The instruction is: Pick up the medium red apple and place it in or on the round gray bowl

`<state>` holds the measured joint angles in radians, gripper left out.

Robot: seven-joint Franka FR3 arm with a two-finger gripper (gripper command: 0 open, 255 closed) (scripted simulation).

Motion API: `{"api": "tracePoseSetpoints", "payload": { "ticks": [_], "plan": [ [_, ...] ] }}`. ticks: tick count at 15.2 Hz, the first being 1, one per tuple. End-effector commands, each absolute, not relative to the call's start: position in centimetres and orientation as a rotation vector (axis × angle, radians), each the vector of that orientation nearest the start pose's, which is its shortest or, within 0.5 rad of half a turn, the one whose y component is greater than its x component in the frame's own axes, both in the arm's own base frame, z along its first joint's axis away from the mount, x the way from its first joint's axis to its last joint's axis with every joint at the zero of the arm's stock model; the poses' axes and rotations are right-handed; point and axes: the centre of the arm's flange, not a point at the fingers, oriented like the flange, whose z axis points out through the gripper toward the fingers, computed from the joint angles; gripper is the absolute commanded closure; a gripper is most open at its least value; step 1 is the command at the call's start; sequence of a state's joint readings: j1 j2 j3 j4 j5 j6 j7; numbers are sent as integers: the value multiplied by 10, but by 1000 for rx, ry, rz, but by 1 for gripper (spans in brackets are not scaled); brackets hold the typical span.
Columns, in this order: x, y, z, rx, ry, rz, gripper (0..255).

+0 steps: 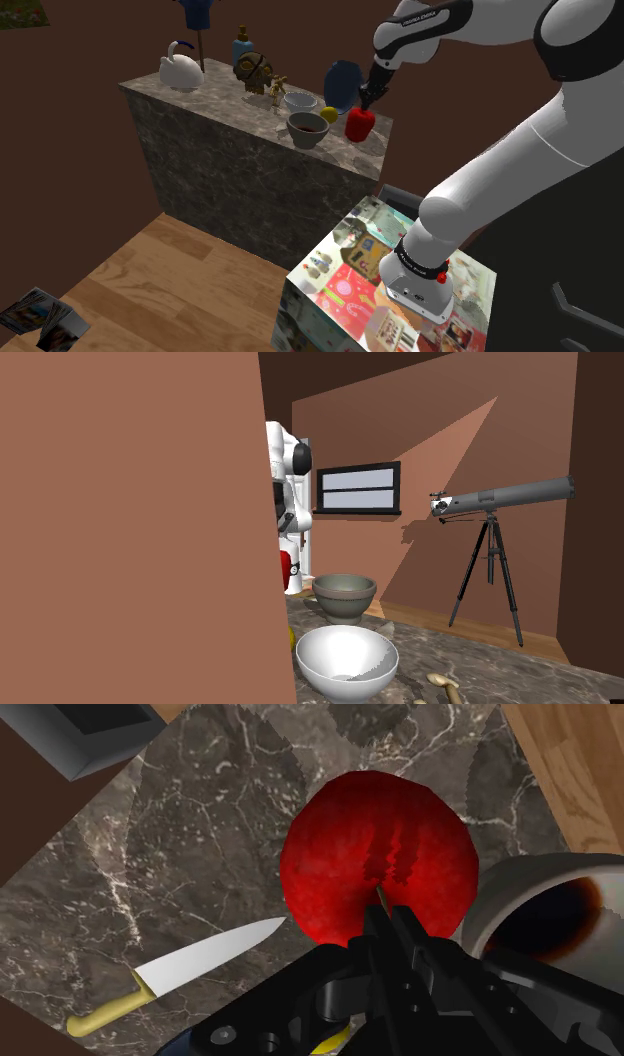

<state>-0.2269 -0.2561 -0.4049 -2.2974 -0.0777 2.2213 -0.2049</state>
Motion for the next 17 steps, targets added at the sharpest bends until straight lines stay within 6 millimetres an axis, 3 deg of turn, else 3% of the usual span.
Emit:
{"api": "tracePoseSetpoints", "payload": {
  "ticks": [1,17],
  "plan": [
    [388,-295,470,-3107,599,-257,255],
    [388,-295,555,-3107,599,-257,255]
  ]
}}
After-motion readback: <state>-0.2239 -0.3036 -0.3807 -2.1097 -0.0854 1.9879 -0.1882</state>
